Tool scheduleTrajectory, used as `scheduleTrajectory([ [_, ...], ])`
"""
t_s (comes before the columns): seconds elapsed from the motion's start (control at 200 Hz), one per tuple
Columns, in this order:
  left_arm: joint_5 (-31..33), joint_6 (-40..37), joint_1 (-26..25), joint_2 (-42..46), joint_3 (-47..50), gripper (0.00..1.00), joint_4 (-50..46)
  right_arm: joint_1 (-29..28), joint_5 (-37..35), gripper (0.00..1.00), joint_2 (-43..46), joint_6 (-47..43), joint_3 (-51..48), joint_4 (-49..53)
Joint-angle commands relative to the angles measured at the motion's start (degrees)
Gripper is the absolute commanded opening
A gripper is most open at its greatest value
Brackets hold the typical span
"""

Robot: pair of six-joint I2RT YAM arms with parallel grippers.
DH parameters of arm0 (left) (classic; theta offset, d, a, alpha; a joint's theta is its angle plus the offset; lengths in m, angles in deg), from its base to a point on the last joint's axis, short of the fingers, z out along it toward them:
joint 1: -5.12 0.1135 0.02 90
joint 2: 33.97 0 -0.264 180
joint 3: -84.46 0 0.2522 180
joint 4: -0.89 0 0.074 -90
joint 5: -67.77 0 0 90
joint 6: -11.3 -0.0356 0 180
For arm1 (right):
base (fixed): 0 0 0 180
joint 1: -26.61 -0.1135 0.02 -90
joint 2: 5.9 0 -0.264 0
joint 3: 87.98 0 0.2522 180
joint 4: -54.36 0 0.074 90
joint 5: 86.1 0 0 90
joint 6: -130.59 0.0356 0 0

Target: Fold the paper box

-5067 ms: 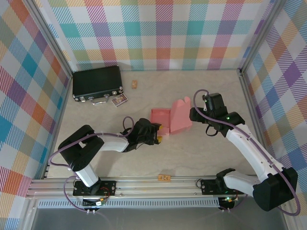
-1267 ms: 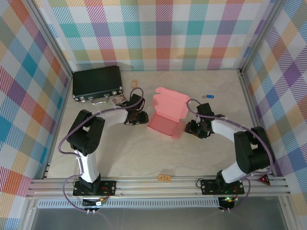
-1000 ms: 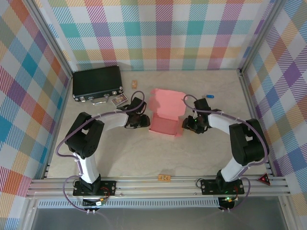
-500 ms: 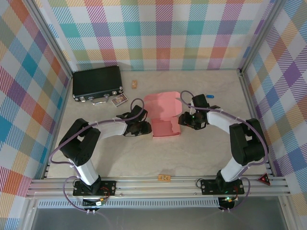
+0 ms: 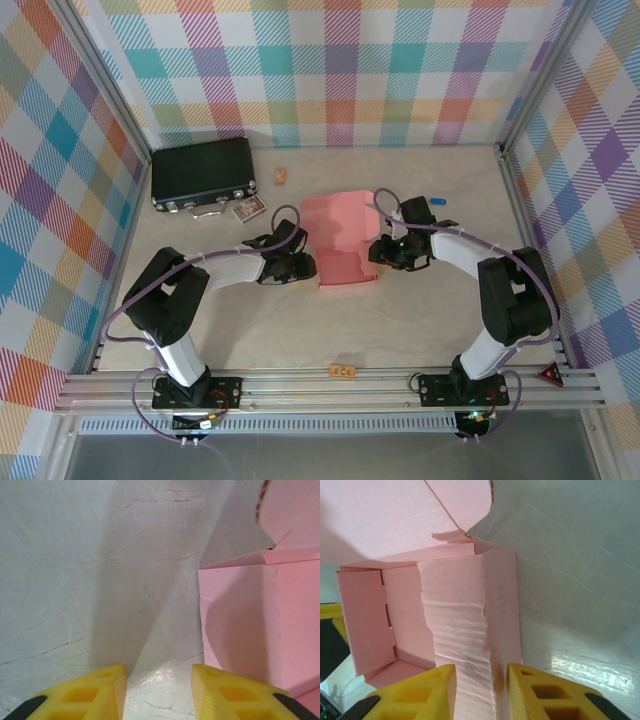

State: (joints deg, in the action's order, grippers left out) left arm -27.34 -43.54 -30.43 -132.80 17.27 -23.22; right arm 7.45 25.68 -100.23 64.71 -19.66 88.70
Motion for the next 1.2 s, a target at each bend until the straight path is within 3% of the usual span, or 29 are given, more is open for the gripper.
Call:
scheduleTrajectory([
  [0.0, -0.80, 0.29, -0.48, 0.59, 0.94, 0.39, 0.46, -0.86, 0.76, 0.32, -0.71, -0.99, 0.87, 0.05],
  [0.535, -0.57, -0.15, -0.45, 0.07, 1.11, 0.39, 0.99, -4.73, -10.13, 0.27, -2.24, 1.90, 4.20, 3.28],
  [1.195, -1.00, -0.18, -0.44, -1.41, -0.19, 0.39, 1.14, -7.74, -15.74, 0.32, -3.85, -5.55, 9.04, 16.43],
])
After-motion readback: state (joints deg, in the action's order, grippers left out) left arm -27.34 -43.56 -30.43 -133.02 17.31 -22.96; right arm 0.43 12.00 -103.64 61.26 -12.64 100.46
